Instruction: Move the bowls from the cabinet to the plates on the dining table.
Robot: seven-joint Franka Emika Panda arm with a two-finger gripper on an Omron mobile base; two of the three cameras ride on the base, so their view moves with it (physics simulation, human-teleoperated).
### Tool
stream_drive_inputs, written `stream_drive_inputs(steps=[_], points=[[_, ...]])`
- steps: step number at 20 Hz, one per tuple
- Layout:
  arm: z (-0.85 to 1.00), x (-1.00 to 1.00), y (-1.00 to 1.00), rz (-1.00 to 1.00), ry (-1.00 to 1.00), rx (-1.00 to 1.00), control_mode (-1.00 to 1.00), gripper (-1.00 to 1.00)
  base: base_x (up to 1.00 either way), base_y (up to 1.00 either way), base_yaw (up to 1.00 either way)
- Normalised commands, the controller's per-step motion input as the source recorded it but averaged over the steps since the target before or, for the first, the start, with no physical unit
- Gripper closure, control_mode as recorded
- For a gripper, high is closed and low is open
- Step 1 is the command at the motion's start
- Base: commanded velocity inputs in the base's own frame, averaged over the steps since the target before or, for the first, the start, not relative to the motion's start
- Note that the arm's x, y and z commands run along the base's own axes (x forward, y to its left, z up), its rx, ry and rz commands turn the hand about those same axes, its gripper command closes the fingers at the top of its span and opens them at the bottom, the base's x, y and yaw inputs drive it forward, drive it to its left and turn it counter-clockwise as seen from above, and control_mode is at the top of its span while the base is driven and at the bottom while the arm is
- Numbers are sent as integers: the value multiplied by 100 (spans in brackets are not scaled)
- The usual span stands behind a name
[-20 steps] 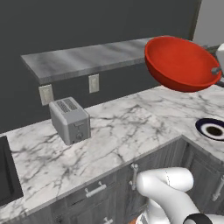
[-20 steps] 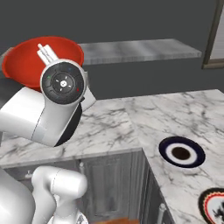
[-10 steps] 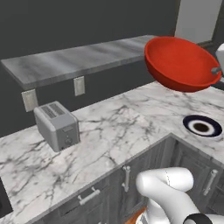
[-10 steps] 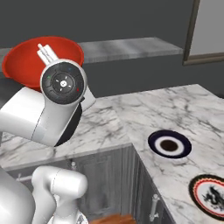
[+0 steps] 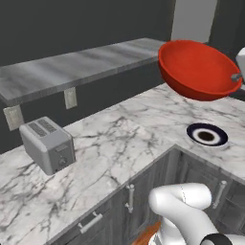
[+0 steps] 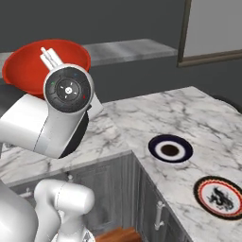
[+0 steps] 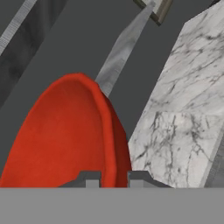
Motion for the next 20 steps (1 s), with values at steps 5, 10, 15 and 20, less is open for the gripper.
stream_drive_inputs(steps=[5,10,15,20], points=[[0,0,0,0,0,0,100,100,0,0,-25],[0,0,0,0,0,0,100,100,0,0,-25],[0,0,0,0,0,0,100,100,0,0,-25],[0,0,0,0,0,0,100,100,0,0,-25]])
